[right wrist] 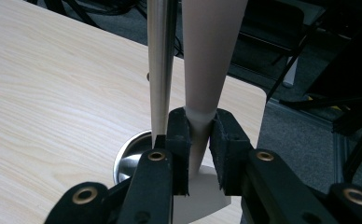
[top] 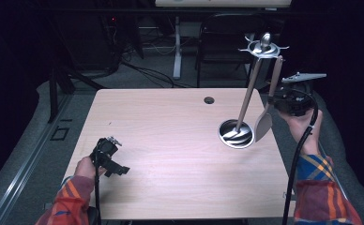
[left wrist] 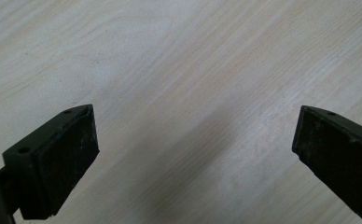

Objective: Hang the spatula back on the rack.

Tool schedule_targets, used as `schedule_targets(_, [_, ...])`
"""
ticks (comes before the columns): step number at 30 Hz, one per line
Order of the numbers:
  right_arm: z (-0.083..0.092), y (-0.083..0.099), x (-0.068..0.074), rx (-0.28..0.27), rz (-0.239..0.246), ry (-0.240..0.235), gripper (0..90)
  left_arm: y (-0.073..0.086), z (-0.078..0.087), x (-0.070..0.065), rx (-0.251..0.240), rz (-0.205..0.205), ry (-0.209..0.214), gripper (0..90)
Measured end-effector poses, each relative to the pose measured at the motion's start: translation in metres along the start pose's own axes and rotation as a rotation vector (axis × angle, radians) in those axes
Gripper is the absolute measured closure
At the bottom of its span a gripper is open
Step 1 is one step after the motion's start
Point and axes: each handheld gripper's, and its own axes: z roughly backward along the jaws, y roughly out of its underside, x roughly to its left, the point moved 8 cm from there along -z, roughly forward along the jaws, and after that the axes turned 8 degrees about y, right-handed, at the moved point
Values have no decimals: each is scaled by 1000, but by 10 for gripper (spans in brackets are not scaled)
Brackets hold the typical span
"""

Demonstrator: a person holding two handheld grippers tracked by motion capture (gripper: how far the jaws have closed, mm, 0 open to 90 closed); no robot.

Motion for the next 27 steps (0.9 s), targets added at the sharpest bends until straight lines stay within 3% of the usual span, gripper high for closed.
schedule_targets(18, [-3,-1,4,-19,-16,-36,769,2,1,-1,-1,6,-8,3])
schedule_targets(27, [9,6,10,-3,3,-58,621,1,-1,-1,9,-2,-7,3])
